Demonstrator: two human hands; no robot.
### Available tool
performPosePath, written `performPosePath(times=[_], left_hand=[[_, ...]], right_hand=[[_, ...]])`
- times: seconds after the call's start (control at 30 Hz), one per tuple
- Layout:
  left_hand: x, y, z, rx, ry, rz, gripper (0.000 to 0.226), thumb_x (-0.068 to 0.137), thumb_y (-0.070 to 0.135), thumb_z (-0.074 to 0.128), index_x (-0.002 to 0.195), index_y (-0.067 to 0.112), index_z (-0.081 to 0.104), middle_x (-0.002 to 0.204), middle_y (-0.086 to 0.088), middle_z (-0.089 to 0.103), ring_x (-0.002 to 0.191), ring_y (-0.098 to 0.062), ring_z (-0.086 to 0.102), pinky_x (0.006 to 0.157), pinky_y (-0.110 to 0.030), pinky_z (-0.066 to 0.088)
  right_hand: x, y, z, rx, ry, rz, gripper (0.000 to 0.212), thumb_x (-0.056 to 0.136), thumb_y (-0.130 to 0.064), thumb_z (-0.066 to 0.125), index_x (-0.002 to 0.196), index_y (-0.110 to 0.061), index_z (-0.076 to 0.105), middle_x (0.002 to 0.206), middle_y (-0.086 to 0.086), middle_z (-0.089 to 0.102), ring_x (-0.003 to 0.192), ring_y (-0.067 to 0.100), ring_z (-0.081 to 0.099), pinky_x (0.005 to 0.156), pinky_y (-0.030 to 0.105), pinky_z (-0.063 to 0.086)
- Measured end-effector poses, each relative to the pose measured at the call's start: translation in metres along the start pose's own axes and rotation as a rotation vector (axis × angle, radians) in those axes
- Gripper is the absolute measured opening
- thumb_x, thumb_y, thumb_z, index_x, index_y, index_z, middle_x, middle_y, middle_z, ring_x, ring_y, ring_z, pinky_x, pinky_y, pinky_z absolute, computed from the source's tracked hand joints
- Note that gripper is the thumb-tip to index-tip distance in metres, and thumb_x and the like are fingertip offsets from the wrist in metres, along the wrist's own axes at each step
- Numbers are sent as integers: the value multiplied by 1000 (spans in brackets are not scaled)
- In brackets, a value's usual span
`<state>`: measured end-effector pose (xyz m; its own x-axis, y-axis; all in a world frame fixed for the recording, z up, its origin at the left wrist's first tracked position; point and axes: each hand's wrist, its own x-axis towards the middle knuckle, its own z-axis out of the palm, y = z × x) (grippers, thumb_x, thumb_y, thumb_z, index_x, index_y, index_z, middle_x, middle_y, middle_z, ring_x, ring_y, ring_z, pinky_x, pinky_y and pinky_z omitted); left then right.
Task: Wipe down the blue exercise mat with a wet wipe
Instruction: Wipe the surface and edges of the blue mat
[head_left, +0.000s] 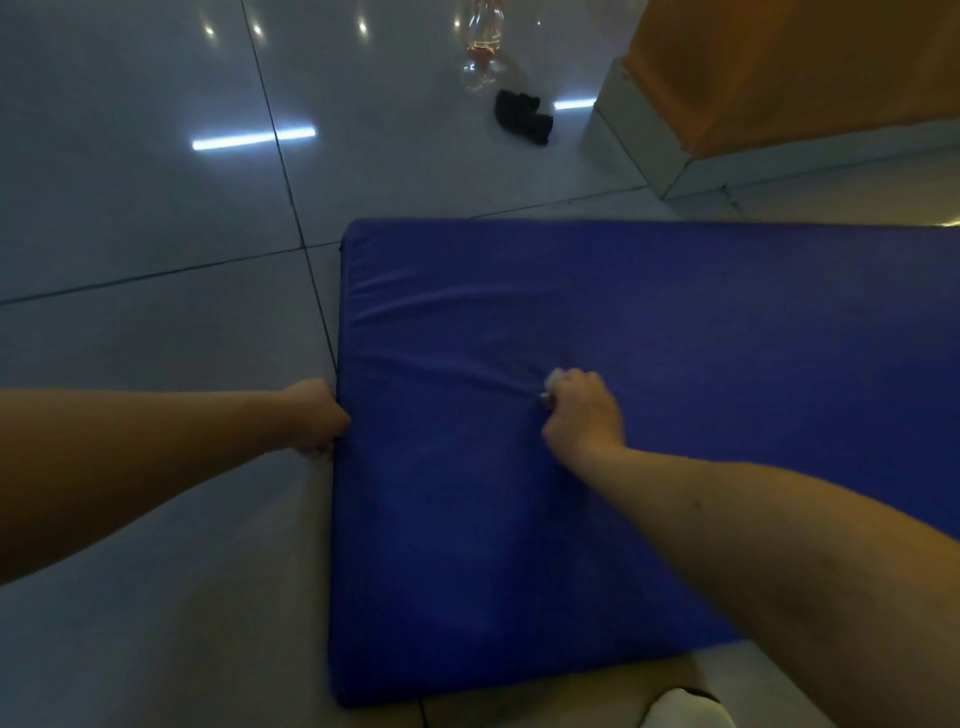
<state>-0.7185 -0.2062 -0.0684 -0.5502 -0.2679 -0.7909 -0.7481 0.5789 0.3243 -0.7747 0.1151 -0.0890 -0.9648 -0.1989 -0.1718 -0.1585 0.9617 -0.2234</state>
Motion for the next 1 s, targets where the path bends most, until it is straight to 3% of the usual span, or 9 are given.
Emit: performPosePath(times=[0.07, 0.17, 0.37, 0.53, 0.6, 0.7, 0.8, 0.9, 1.0], left_hand=[[-2, 2, 1, 28, -5, -4, 13, 94, 3, 52, 106, -2, 55, 92, -22, 65, 70, -30, 66, 69, -42, 62], [-2, 3, 2, 69, -14, -9, 16, 94, 4, 52, 108, -3, 55, 91, -22, 66, 68, -31, 67, 59, -38, 60], [-6, 4, 1, 83, 6, -34, 15, 96, 8, 51, 108, 0, 54, 95, -22, 67, 84, -34, 73, 61, -39, 62], [-12, 2, -2, 136, 19, -50, 14, 93, 9, 59, 104, 0, 61, 90, -18, 73, 81, -29, 74, 69, -38, 63], [-18, 7, -7, 212, 97, -9, 19, 90, 17, 65, 103, 3, 63, 90, -12, 70, 78, -23, 68, 64, -34, 58], [-19, 22, -11, 24, 246, 152, 25, 100, 26, 51, 104, 6, 65, 92, -10, 65, 79, -22, 61, 71, -36, 51], [-26, 45, -9, -202, 219, 252, 45, 102, 47, 47, 102, 8, 69, 96, -12, 69, 88, -26, 65, 89, -44, 54], [-36, 57, -3, -339, 49, 251, 56, 95, 59, 53, 104, 7, 72, 91, -11, 71, 84, -25, 67, 84, -42, 55], [-51, 51, 3, -198, -3, 306, 36, 91, 47, 67, 100, 13, 70, 91, -8, 73, 82, -22, 71, 76, -34, 60]], right_hand=[[-5, 21, -9, -21, 48, 216, 7, 96, -12, 53, 100, -15, 56, 109, 4, 56, 99, 24, 44, 80, 34, 40], [-17, -6, -3, 228, 81, 378, 17, 92, 0, 53, 103, -11, 59, 116, 2, 52, 96, 18, 39, 80, 29, 37], [-46, -131, 31, 451, -23, 97, 23, 90, 1, 52, 94, -21, 47, 104, -2, 48, 96, 17, 40, 88, 29, 38], [-51, -186, 34, 732, -437, 2, 30, 89, 5, 55, 91, -24, 60, 109, -1, 57, 103, 18, 52, 92, 37, 51], [-44, -189, 19, 809, -557, 25, 37, 86, 10, 50, 84, -25, 62, 97, 1, 61, 90, 20, 59, 72, 36, 57], [-20, -181, -17, 819, -629, 35, 36, 92, 7, 54, 78, -26, 59, 85, -3, 58, 73, 10, 55, 49, 14, 47], [2, -157, -44, 786, -610, 32, 32, 93, 1, 57, 79, -29, 58, 79, -10, 55, 69, 4, 52, 57, 15, 46], [8, -132, -45, 912, -571, 130, 21, 94, 0, 59, 89, -21, 62, 79, -7, 59, 66, 5, 56, 52, 11, 46], [7, -116, -37, 1037, -556, 247, 11, 91, -3, 66, 97, -13, 65, 91, 2, 67, 78, 13, 64, 62, 22, 54]])
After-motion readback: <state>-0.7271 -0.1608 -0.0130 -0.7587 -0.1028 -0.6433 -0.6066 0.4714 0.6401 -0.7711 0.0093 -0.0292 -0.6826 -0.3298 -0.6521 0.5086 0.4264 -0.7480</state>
